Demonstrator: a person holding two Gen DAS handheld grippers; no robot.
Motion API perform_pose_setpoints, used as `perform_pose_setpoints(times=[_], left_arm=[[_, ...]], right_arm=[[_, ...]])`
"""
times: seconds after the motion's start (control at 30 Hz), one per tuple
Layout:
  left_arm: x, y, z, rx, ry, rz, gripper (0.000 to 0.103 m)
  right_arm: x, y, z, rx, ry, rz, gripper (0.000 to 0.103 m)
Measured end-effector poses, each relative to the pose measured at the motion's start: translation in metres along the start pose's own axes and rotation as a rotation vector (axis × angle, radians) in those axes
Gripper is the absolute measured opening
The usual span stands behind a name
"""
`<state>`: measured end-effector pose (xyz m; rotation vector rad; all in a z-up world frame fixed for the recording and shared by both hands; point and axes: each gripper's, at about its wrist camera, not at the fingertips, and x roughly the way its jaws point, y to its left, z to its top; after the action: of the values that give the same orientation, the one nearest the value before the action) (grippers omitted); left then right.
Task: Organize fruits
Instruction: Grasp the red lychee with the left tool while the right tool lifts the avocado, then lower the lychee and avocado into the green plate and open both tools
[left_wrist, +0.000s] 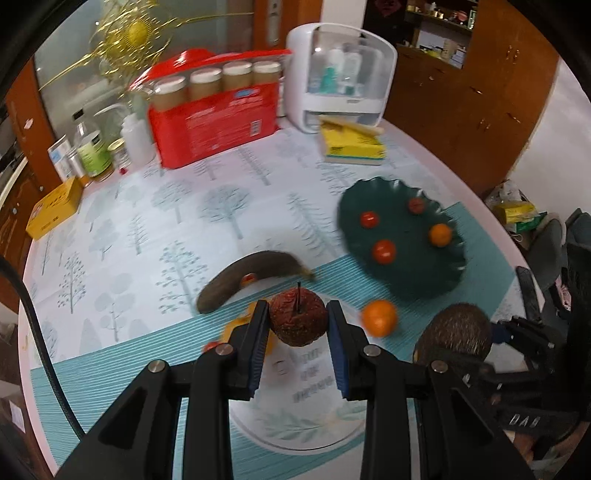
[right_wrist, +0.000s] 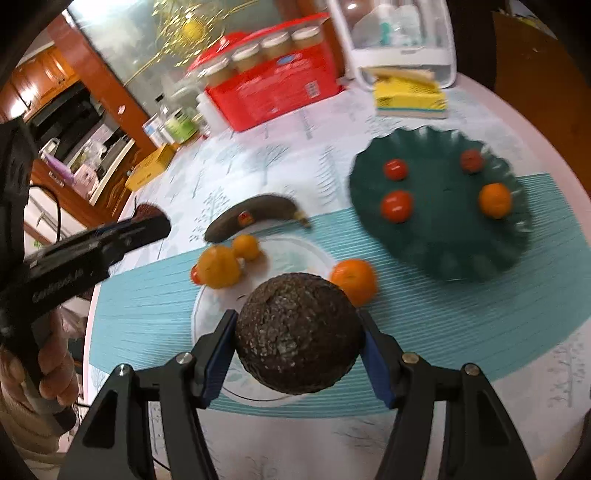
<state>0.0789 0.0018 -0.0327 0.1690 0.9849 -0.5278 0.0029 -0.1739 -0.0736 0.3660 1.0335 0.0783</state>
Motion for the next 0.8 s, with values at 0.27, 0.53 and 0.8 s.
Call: perform_pose_setpoints(times=[0.27, 0.53, 0.8], left_arm=[[-0.001, -0.064, 0.050, -0.006, -0.010, -0.003, 0.029], [0.042, -0.111, 0.110, -0.047, -0.016, 0.061, 0.029], [0.138, -0.108, 0.118, -0.152, 0.134, 0.081, 0.029]], right_arm=[[-0.063, -0.044, 0.059, -0.055, -0.094, -0.044, 0.063], [-0.090, -0.086, 0.143, -0.178, -0.179, -0.059, 0.064], [-0.005, -0.131, 0.158, -0.247, -0.022, -0.047, 0.064]])
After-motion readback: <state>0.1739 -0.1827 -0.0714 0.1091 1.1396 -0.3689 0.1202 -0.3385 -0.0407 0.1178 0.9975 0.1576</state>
